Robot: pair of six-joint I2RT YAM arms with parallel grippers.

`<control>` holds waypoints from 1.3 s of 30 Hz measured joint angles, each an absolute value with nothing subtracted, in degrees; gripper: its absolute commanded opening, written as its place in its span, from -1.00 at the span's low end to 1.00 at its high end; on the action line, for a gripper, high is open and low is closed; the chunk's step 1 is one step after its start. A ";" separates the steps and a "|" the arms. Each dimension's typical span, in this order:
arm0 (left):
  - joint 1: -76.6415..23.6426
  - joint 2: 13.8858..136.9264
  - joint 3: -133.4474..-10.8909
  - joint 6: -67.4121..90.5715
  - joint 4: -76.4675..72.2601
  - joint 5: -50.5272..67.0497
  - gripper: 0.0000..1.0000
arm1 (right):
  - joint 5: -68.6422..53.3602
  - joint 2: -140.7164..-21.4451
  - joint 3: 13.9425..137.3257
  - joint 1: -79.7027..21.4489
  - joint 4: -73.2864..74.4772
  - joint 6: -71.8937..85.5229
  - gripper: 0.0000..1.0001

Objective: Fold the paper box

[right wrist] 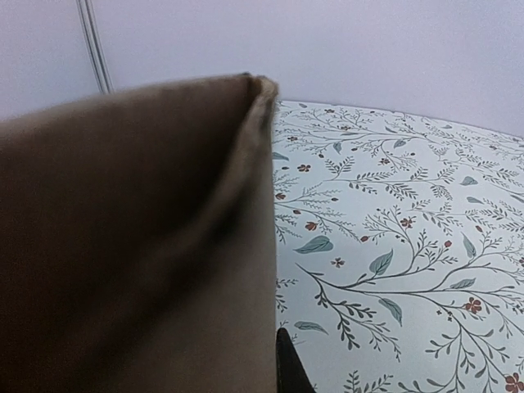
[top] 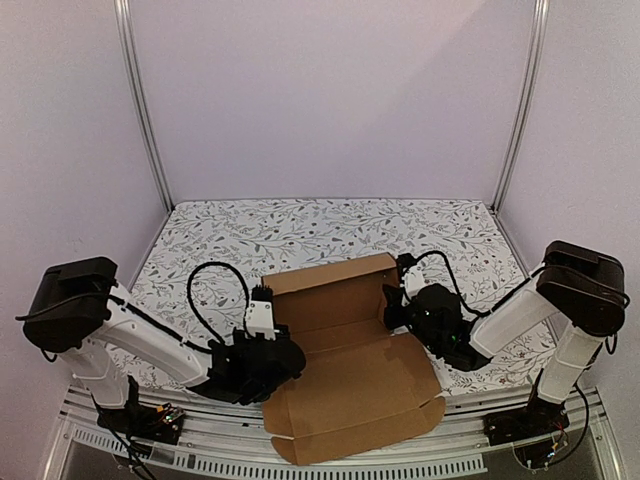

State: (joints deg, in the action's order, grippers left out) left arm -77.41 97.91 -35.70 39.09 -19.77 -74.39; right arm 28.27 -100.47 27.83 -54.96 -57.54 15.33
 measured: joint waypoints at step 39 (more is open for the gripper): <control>-80.16 58.30 -34.57 30.04 10.20 -46.72 0.56 | 22.46 -106.59 32.03 -54.33 -66.13 2.52 -1.00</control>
